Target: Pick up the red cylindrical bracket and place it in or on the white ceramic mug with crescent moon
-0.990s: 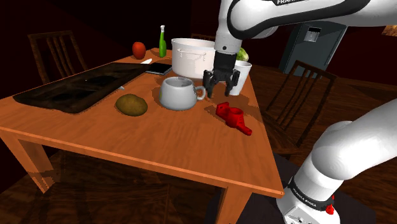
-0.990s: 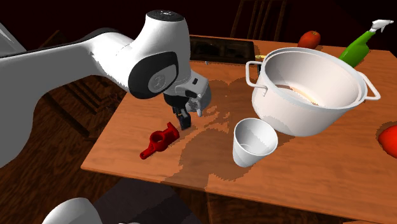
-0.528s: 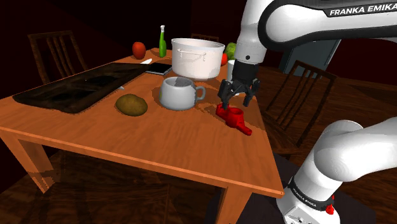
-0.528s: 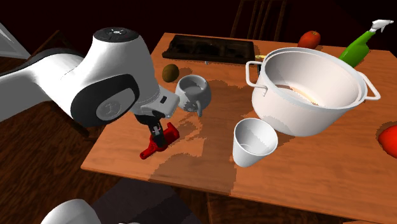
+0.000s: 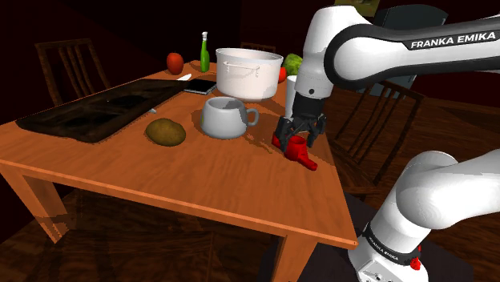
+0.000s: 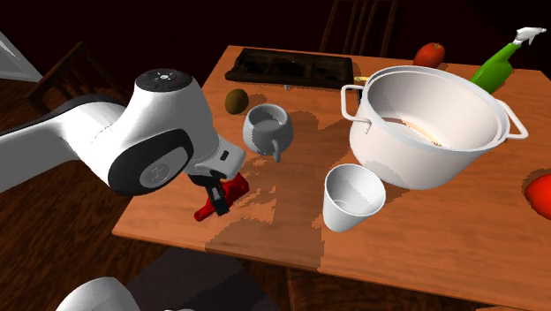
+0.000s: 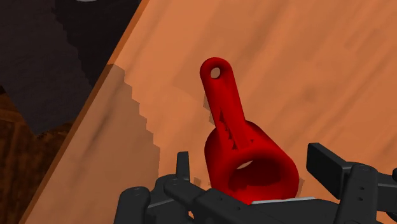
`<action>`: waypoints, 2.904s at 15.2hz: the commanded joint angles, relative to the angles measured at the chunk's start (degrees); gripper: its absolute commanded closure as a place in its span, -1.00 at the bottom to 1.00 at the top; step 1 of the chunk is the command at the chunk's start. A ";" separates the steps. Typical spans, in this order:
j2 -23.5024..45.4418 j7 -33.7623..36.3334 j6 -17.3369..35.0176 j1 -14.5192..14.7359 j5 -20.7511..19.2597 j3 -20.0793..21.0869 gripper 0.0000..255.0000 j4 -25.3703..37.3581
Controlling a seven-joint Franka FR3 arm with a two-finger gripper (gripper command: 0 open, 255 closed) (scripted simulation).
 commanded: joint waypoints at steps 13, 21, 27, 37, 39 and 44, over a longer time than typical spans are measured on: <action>0.01 -0.14 0.56 -0.02 0.02 -0.01 1.00 -0.54; -0.28 -0.04 -2.61 -0.25 -0.54 -0.60 1.00 2.35; -0.24 0.12 -7.15 -0.60 -1.30 -1.38 1.00 6.94; 0.90 0.44 -14.34 -1.14 -2.39 -2.47 1.00 15.26; 1.27 0.52 -15.74 -1.25 -2.59 -2.65 1.00 17.02; 2.38 0.71 -19.19 -1.51 -3.05 -3.07 1.00 21.59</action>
